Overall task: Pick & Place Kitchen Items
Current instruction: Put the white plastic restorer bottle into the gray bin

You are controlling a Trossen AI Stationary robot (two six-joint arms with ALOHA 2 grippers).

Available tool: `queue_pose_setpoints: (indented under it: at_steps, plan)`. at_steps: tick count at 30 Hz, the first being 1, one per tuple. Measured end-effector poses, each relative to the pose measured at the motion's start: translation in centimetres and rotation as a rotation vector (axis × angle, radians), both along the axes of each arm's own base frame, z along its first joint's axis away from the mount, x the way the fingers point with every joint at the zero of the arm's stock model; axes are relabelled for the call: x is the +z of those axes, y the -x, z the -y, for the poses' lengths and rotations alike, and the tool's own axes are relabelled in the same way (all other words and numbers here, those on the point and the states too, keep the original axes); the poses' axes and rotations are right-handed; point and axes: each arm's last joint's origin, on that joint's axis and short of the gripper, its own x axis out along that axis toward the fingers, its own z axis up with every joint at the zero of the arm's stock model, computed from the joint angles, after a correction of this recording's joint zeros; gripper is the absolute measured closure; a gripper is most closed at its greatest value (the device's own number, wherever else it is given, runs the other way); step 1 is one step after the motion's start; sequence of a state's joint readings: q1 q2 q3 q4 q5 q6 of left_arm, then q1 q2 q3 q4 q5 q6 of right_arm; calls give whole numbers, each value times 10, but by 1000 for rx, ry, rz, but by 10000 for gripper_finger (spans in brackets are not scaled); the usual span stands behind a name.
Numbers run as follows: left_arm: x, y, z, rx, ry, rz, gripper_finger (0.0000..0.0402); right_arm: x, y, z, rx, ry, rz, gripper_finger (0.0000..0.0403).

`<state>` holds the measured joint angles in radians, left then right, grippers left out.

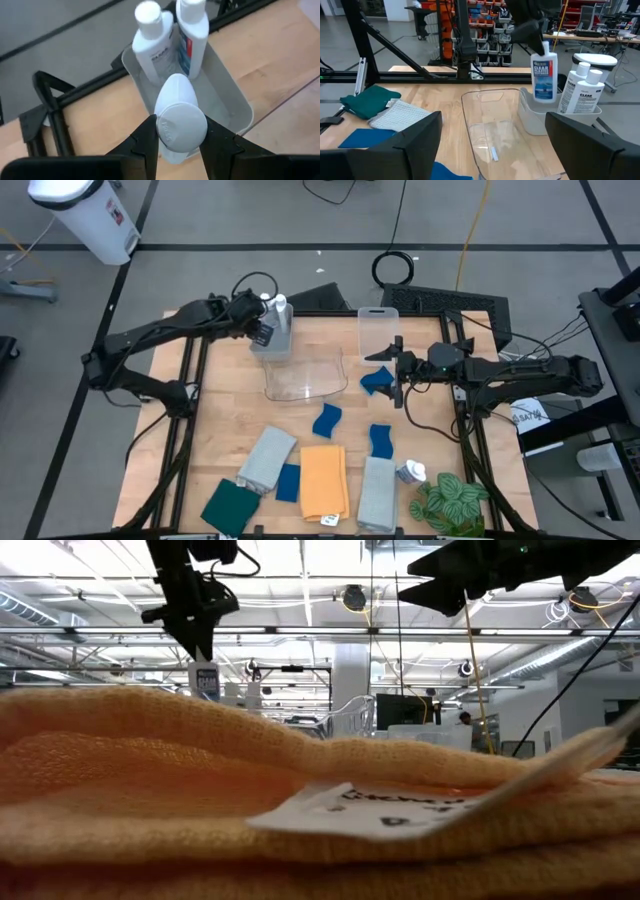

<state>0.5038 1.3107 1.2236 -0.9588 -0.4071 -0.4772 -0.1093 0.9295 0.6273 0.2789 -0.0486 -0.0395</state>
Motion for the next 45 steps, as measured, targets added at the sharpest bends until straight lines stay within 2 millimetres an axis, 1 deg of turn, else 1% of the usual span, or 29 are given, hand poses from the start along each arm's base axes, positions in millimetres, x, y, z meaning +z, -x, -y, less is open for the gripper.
queue_pose_setpoints:
  at_steps: [8, 17, 24, 26, 31, 34, 39, 45]
  plan:
    - [-13, -12, -13, -8, 20, -18, 288, 0, 0, 0, 0, 0, -1, 78]
    - [-36, -23, -29, 13, 76, -81, 288, 0, 0, 0, 0, 0, -1, 78]
    - [-38, -22, -36, 32, 68, -80, 288, 0, 0, 0, -1, 1, -1, 78]
    - [-38, -23, -37, 30, 65, -79, 270, 0, 0, 0, 0, 1, -1, 78]
    - [-39, -23, -37, 14, 64, -90, 180, 0, 0, 0, 0, 2, -1, 78]
    - [-39, -23, -37, 18, 56, -95, 147, 0, 0, 0, 0, 4, -1, 78]
    - [-38, -22, -38, 35, 23, -118, 123, 0, 0, 0, 2, 25, -3, 78]
    - [-38, -21, -39, 45, 7, -130, 124, 0, 0, 0, 2, 25, -3, 78]
